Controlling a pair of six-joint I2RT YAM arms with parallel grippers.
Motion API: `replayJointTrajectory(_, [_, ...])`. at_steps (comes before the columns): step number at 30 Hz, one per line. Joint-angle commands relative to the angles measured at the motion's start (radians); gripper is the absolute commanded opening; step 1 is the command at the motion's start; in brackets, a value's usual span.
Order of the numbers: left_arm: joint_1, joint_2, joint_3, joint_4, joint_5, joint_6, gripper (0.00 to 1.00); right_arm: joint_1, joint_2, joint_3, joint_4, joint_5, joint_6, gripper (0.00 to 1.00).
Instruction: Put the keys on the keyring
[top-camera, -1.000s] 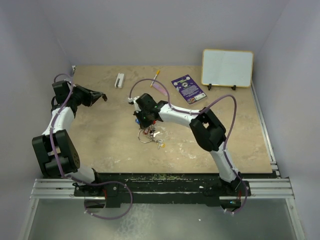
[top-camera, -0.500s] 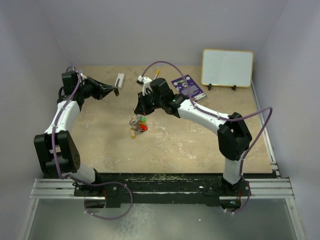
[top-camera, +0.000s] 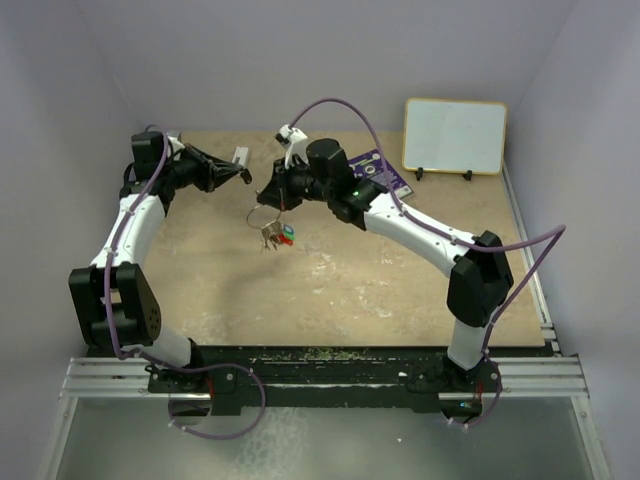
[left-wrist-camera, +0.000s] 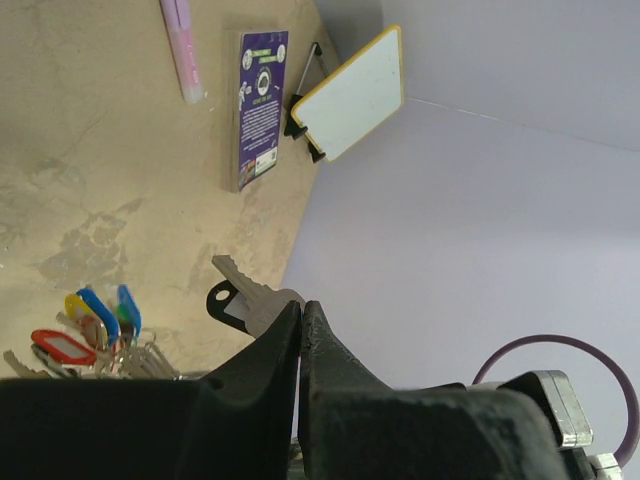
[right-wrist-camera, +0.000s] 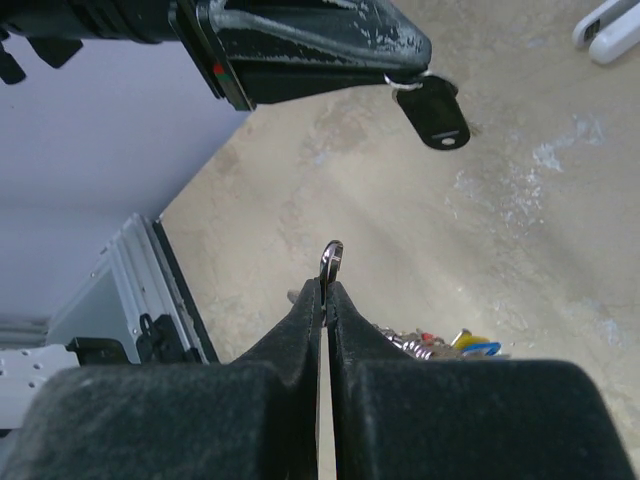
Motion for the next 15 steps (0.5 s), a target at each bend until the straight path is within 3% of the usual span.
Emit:
replayJointTrajectory(1, [-0.008, -0.006, 0.044, 0.001, 0.056, -0.042, 0.04, -0.014, -0.052, 0.073, 0.093, 0.032, 0.026, 0.0])
replayJointTrajectory(15, [-0.063, -0.058, 0.025, 0.026, 0.108, -0.111, 0.04, -0.054, -0.038, 0.107, 0.182, 0.04, 0.08, 0.0])
